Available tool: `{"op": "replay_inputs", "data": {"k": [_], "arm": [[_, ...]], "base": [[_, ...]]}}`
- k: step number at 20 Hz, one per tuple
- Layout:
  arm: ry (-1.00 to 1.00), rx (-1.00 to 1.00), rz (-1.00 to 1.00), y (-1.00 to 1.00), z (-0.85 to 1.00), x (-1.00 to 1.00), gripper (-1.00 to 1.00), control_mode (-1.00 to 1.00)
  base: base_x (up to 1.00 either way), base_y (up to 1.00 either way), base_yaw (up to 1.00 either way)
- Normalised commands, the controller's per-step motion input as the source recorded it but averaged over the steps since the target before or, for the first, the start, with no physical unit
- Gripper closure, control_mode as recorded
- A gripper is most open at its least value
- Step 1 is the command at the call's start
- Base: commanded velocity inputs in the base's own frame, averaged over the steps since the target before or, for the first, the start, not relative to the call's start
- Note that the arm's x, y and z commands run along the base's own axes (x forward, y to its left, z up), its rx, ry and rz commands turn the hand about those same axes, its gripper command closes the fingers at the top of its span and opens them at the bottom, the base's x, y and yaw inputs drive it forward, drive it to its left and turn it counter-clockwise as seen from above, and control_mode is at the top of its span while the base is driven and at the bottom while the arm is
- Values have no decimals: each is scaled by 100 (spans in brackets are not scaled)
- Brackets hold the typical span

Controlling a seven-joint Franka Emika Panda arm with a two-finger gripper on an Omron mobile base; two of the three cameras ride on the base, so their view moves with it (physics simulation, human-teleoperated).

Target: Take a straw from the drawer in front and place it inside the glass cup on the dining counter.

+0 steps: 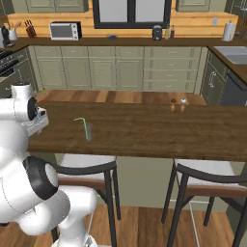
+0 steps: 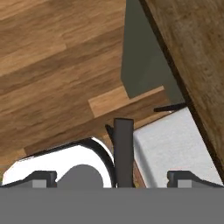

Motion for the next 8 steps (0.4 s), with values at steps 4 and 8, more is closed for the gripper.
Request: {"op": "replay_inputs", "data": {"k": [4, 8], "arm": [[17, 0, 0, 8, 1, -100, -100, -100], [18, 0, 0, 16, 0, -100, -100, -100]], "base": [[0, 0, 0], [0, 0, 0]]}}
